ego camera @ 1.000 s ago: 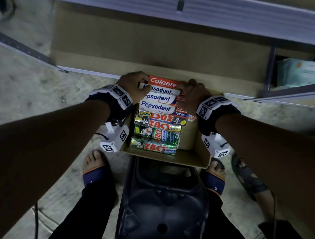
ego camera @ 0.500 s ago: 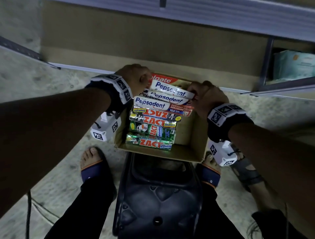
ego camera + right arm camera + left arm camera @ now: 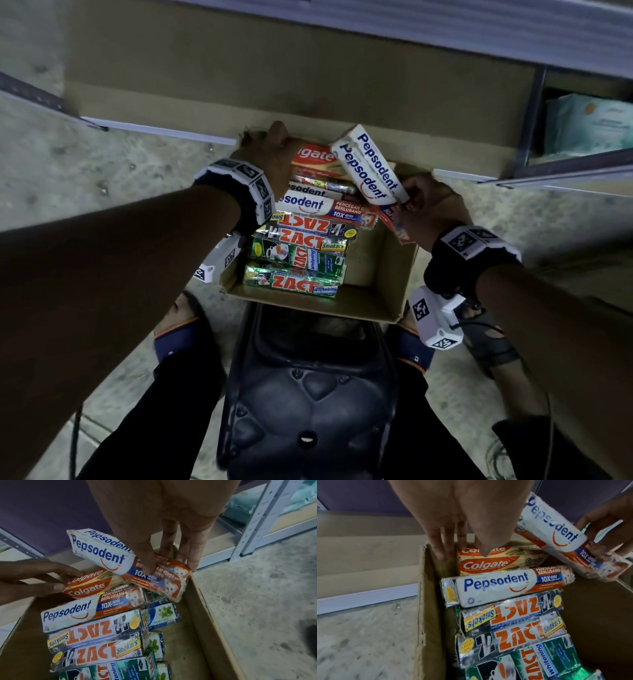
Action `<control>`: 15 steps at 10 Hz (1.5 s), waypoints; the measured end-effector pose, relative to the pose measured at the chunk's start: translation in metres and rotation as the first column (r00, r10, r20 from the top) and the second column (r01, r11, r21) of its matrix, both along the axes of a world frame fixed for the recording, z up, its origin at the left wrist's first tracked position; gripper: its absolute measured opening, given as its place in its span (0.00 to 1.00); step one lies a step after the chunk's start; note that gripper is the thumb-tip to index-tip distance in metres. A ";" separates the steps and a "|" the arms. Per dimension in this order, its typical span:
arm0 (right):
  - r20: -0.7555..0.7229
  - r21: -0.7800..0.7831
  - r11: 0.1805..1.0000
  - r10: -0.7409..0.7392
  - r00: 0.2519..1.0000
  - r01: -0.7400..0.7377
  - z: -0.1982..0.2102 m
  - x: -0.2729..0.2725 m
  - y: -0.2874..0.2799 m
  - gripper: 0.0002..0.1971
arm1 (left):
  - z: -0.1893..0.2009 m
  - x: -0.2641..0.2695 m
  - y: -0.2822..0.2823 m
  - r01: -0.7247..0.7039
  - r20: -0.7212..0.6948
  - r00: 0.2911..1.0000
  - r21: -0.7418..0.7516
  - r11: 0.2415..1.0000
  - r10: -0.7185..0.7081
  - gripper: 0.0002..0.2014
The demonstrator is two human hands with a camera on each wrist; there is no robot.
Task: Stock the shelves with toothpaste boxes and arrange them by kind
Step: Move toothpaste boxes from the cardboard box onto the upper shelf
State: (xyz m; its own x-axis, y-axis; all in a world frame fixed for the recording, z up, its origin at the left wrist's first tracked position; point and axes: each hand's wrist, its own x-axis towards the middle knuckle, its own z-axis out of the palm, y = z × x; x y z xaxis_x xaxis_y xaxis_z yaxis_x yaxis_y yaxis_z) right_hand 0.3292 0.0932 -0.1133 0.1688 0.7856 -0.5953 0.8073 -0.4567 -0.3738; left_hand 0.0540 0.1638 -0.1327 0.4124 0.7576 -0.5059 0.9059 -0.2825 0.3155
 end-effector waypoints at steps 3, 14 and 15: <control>-0.006 -0.032 0.991 -0.132 0.991 0.131 -0.010 0.010 -0.010 0.15 | -0.011 0.005 -0.017 0.004 -0.153 0.988 0.110 0.994 0.013 0.25; -0.149 -0.011 0.953 -0.300 0.942 0.302 -0.030 0.015 -0.022 0.16 | -0.055 0.017 0.021 -0.675 -0.103 0.712 -0.373 0.637 0.694 0.31; -0.162 -0.019 0.960 -0.278 0.947 0.279 -0.031 0.018 -0.020 0.16 | -0.061 0.021 0.019 -0.741 -0.134 0.649 -0.334 0.583 0.749 0.32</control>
